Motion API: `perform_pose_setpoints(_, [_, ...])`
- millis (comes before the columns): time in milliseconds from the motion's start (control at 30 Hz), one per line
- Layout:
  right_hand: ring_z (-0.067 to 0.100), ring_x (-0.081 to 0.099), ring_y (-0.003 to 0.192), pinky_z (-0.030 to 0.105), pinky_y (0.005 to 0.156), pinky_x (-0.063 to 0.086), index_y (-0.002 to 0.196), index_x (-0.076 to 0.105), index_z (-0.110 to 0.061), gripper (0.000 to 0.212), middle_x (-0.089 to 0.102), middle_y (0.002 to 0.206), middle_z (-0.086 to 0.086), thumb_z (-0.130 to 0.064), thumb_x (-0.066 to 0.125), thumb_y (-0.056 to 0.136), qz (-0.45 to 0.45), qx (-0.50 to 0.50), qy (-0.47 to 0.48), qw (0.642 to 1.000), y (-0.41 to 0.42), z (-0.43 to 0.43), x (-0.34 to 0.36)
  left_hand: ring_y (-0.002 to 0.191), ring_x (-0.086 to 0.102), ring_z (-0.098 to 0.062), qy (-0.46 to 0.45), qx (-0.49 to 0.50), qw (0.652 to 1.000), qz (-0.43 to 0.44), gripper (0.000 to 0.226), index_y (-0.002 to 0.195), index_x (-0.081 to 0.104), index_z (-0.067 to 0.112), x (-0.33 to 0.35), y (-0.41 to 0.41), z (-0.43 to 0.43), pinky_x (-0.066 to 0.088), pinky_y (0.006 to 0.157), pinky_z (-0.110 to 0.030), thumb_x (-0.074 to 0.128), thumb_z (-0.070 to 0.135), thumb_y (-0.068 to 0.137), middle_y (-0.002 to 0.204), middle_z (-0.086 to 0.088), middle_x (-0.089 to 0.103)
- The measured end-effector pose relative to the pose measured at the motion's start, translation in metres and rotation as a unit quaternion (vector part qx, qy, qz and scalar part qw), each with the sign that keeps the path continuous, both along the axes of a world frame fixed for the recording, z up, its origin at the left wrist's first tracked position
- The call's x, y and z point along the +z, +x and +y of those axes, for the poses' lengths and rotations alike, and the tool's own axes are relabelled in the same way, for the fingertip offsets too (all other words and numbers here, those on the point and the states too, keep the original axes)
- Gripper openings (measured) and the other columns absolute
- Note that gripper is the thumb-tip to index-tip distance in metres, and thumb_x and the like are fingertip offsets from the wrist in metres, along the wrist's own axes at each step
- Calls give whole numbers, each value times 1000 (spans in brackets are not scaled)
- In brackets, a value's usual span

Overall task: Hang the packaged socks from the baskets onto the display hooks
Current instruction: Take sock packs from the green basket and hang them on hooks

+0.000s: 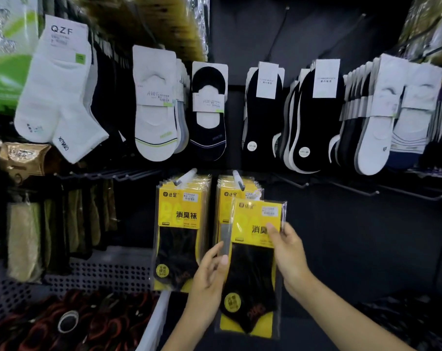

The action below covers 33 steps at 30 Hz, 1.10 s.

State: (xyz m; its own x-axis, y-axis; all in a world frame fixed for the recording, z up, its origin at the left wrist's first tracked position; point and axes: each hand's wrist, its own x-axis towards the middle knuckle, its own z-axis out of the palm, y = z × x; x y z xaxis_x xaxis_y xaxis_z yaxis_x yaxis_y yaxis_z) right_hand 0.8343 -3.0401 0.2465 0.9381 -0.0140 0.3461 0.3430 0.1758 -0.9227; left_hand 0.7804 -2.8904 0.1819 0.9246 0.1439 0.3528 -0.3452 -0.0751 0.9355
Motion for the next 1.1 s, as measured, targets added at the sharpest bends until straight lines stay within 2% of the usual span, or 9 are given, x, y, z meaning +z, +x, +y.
perform_pose_setpoints(200, [14,67,96,31,86,54,98,60,-17,10,70,101,2,-21,51,97,-76,-18,-98,992,23,12,19,120,47,6,4,3,1000,-22,43,122,36,56,7,5,-7,42,103,-24,43,58,80,126,27,48])
perform_pose_setpoints(367, [14,52,86,29,76,44,95,55,-8,27,61,97,15,-34,49,97,-23,-53,-172,983,50,25,10,117,40,14,-18,17,1000,-9,47,132,34,49,-6,14,-1,37,86,-4,40,51,85,131,26,42])
perform_pose_setpoints(467, [14,51,84,26,70,39,93,54,-13,37,55,88,-1,-50,52,91,42,-75,-188,978,59,27,1,122,34,8,-16,29,999,24,57,140,29,43,-20,17,3,31,93,-10,36,54,85,137,21,36])
perform_pose_setpoints(567, [16,56,78,30,71,48,87,56,-14,40,58,85,0,-54,61,84,108,-87,-163,977,58,22,-19,127,30,4,8,37,998,46,57,143,30,35,-40,18,10,27,100,-17,36,50,88,141,17,33])
perform_pose_setpoints(667, [22,61,94,41,89,52,90,57,-14,29,62,98,6,-42,65,86,149,-82,-161,972,47,8,-54,125,35,3,29,47,995,82,53,144,32,31,-66,14,17,30,96,-13,39,44,93,140,16,36])
perform_pose_setpoints(733, [23,62,97,41,91,51,99,56,-12,28,62,102,8,-36,65,87,171,-75,-160,969,33,-6,-86,119,39,2,50,46,989,129,52,145,30,31,-89,7,19,32,91,-12,40,43,96,138,14,39])
perform_pose_setpoints(833, [18,63,85,33,78,53,99,56,-11,24,63,97,4,-30,65,88,225,-34,-145,963,1,-32,-143,113,42,1,121,13,971,205,51,144,32,29,-130,-13,14,34,91,-18,40,45,97,133,14,41])
perform_pose_setpoints(1000, [15,62,76,24,65,50,85,60,-13,12,65,92,3,-23,65,89,377,25,-198,904,-67,-76,-260,101,49,1,168,-33,931,322,37,129,50,20,-216,-61,-10,33,70,1,40,39,99,117,10,54])
perform_pose_setpoints(1100, [18,60,75,20,60,48,78,57,-14,15,61,94,10,-18,64,90,469,26,-215,856,-112,-111,-339,103,56,-7,162,-1,907,388,34,120,58,17,-275,-101,-25,37,79,-10,41,37,99,115,4,61])
